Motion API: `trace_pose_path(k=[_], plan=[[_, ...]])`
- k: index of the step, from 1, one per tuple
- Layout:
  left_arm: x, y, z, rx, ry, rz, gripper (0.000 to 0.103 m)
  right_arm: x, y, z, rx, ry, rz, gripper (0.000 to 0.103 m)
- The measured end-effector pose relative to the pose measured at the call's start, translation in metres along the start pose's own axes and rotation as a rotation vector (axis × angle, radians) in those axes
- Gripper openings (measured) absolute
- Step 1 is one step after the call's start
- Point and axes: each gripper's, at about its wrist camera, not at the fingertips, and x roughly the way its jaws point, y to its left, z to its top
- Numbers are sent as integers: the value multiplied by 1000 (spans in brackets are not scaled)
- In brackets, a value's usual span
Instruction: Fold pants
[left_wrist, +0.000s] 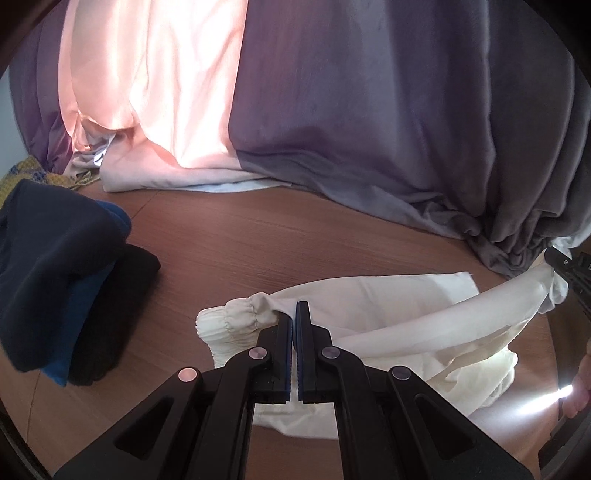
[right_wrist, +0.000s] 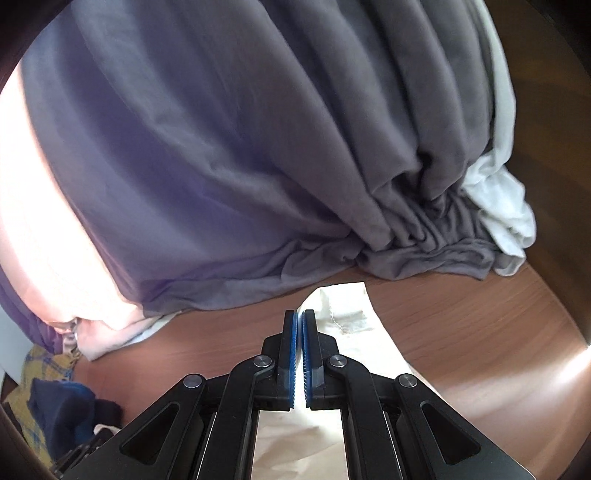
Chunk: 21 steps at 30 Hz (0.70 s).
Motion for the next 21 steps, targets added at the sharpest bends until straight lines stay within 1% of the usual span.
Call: trace_pose_path(k=[8, 13, 14, 16, 17, 18, 19, 20, 21], plan=[[45, -5, 12, -7, 64, 32, 5, 59, -2, -1, 9, 63, -9, 4], [67, -5, 18, -8, 90, 46, 9, 89, -2, -3, 11, 90, -23, 4], [70, -5, 19, -7, 94, 42, 10, 94, -3, -3, 5, 58, -13, 4], [77, -5, 21, -1, 102, 38, 18, 102, -3, -4, 9, 59, -22, 4], [78, -5, 21, 1, 101, 36, 24, 106, -4, -4, 11, 61, -30, 5], [79, -6, 22, 3, 98, 35, 30, 110, -5, -3, 17, 61, -35, 8], [78, -6, 22, 2, 88, 31, 32, 112, -4, -3, 13, 63, -40, 20], [76, -6, 22, 2, 76, 29, 39, 112, -4, -3, 5, 58, -52, 37], [71, -7, 22, 5, 54, 33, 49, 110, -4, -2, -1, 44, -64, 43]])
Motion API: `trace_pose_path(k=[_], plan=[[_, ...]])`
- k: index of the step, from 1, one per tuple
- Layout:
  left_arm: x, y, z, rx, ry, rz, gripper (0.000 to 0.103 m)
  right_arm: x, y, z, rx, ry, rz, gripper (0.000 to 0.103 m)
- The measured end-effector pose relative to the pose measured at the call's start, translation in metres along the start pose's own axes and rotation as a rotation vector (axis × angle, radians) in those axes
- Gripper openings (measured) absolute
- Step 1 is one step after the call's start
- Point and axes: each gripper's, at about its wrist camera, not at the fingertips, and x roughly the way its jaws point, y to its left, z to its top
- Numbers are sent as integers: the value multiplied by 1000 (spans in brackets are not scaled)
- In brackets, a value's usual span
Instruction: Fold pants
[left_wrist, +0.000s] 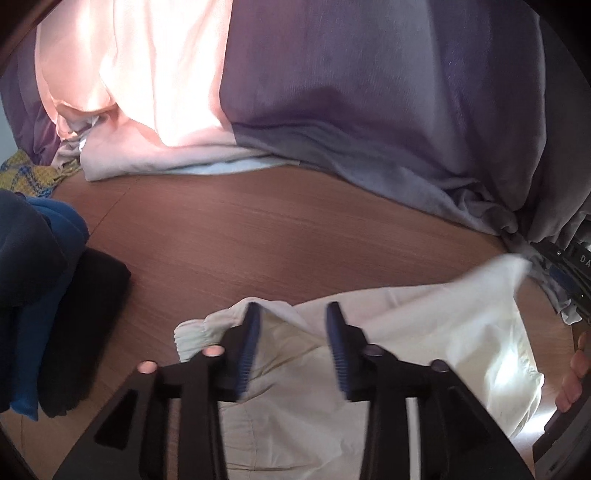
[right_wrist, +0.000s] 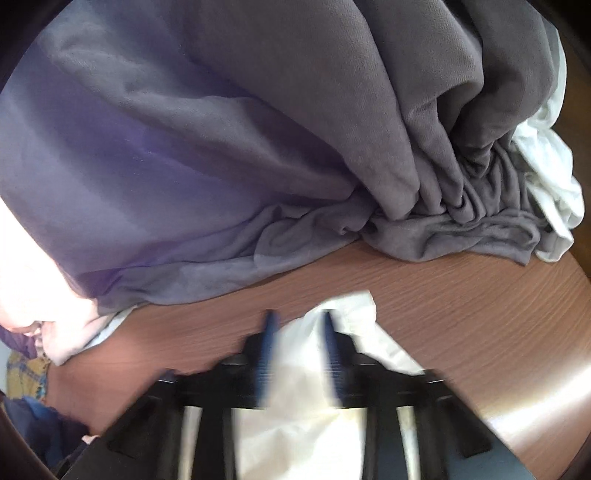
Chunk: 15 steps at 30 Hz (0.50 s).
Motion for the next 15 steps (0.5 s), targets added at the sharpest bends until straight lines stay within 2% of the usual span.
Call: trace_pose_path(k=[2, 4, 6, 7, 11, 15], plan=[[-12, -3, -1, 24, -77, 33, 65, -8, 0, -1, -16, -43, -21, 44], [-26, -8, -3, 83, -167, 65, 68, -14, 1, -1, -43, -64, -43, 44], [-32, -11, -5, 133, -206, 82, 70, -20, 0, -5, -70, -68, -54, 44], [-33, -10, -7, 151, -211, 71, 70, -22, -1, -7, -81, -69, -54, 44], [-26, 0, -24, 161, -146, 44, 69, -37, -14, -30, -118, -47, -59, 44], [-26, 0, -51, 195, -111, 42, 69, -67, -43, -65, -123, -82, -64, 44]])
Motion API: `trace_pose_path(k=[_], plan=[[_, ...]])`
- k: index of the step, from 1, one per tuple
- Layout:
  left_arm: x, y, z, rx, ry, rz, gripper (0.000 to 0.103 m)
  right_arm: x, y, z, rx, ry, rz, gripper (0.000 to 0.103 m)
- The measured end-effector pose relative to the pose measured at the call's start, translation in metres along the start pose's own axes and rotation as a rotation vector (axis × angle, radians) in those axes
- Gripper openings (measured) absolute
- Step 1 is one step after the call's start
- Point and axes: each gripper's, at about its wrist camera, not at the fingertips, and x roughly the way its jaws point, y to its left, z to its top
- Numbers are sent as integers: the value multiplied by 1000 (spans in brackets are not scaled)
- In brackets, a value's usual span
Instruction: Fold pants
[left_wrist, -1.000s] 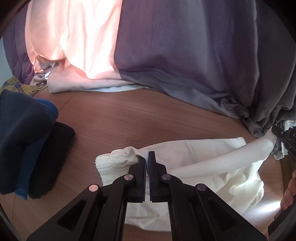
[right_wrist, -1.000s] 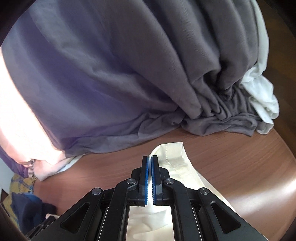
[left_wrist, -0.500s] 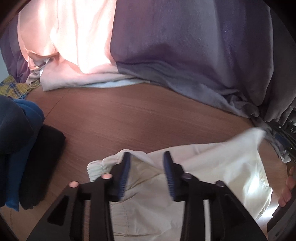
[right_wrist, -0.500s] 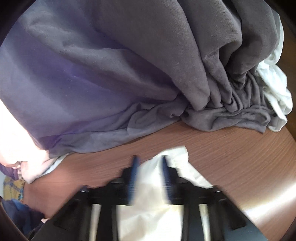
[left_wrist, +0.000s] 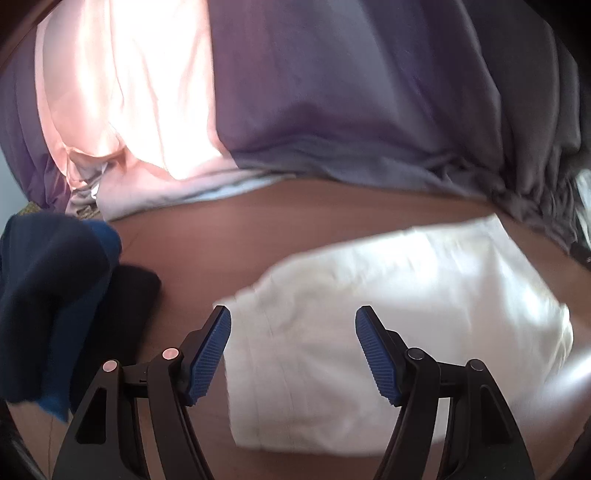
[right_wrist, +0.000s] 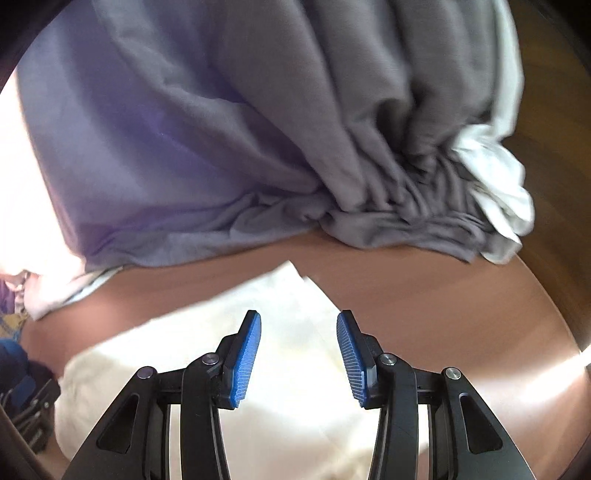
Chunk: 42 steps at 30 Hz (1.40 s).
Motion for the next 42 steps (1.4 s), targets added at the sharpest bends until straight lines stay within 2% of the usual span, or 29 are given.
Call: trace_pose_path(k=[3, 8, 18, 24, 27, 28, 30, 31, 32, 35, 40, 42], plan=[[-6, -15, -19, 50, 3, 5, 69, -24, -19, -22, -21, -46, -49, 44], [-12, -40, -31, 129, -15, 21, 70, -31, -45, -36, 31, 29, -27, 44], [4, -54, -33, 167, 21, 37, 70, 15, -74, -52, 233, 169, 62, 44], [20, -58, -41, 156, 95, 12, 70, 36, -79, -56, 311, 220, 67, 44], [25, -61, -44, 169, 106, 15, 72, 37, -78, -55, 314, 221, 75, 44], [26, -62, -44, 174, 110, 16, 73, 37, -77, -54, 308, 222, 79, 43], [30, -63, -45, 175, 120, 11, 76, 38, -76, -54, 293, 223, 80, 27], [30, -63, -46, 170, 120, 11, 77, 40, -76, -54, 285, 225, 86, 12], [31, -63, -46, 167, 121, 9, 78, 41, -75, -54, 276, 232, 94, 10], [32, -64, -44, 161, 136, 14, 79, 33, -73, -50, 247, 202, 91, 6], [34, -69, -40, 165, 157, -10, 82, -10, -61, -36, 123, 49, 20, 6], [34, -72, -39, 171, 169, -29, 83, -21, -58, -34, 84, 16, -6, 6]])
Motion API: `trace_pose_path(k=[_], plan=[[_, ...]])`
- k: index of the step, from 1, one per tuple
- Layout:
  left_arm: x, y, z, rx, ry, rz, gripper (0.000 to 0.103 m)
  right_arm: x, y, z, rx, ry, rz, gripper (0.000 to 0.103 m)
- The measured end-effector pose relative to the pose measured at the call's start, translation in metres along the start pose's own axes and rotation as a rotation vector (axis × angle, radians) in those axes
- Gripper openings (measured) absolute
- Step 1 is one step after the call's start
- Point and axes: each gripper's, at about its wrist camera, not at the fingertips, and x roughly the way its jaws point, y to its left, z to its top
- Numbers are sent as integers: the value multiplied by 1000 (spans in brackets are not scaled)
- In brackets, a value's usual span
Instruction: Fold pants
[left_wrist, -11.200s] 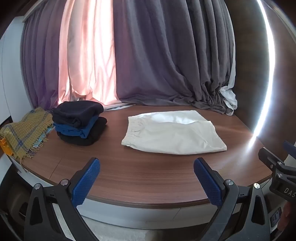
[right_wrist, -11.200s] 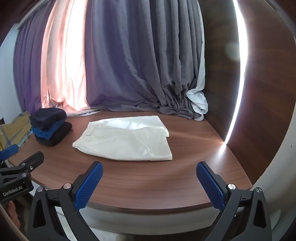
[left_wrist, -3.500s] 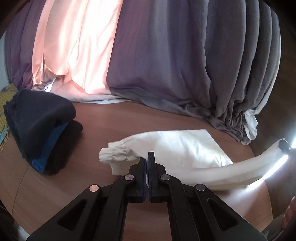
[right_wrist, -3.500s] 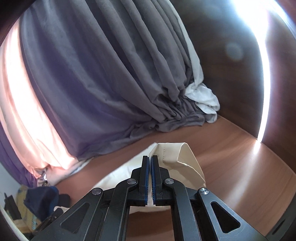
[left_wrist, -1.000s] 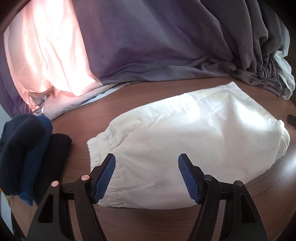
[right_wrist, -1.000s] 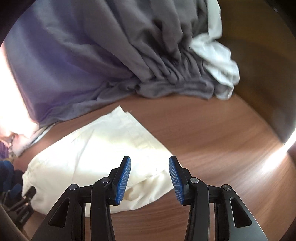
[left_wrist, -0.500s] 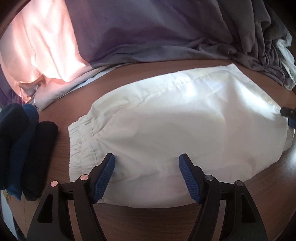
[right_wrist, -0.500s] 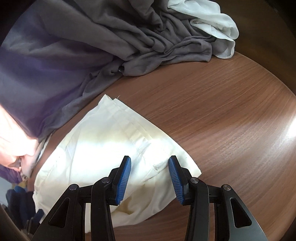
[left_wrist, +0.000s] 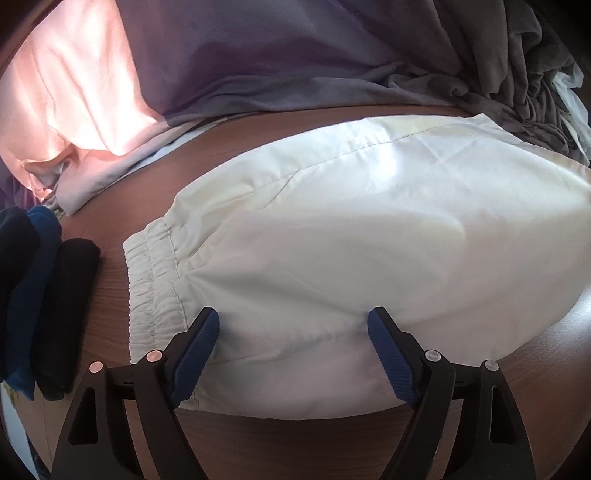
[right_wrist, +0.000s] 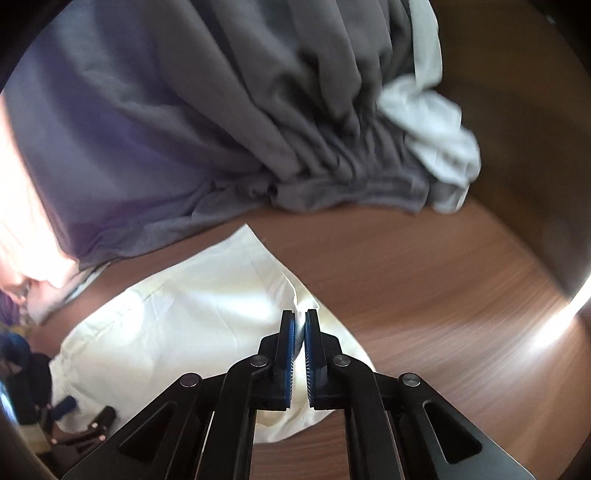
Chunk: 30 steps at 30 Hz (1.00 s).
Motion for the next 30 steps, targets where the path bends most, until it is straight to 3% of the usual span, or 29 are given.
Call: trace_pose_path(k=[5, 9, 16, 23, 25, 26, 28, 30], plan=[[5, -2, 8, 2, 66, -66, 86, -17, -2, -4, -50, -29, -85, 6], [8, -4, 14, 15, 109, -96, 89, -4, -16, -17, -25, 64, -148, 6], [8, -6, 15, 14, 107, -107, 93, 13, -31, -45, -2, 166, -196, 6], [3, -9, 15, 45, 98, -96, 93, 26, -28, -52, -45, 192, -218, 7], [-13, -11, 15, 62, 52, -79, 92, 22, -27, -49, -41, 191, -212, 15], [-23, -10, 15, 62, 11, -80, 92, 18, -27, -47, -31, 178, -210, 30], [-48, -4, 15, 59, -89, -77, 93, 4, -27, -41, -9, 121, -212, 43], [-63, 5, 16, 47, -163, -54, 93, -9, -22, -33, -19, 59, -210, 43]])
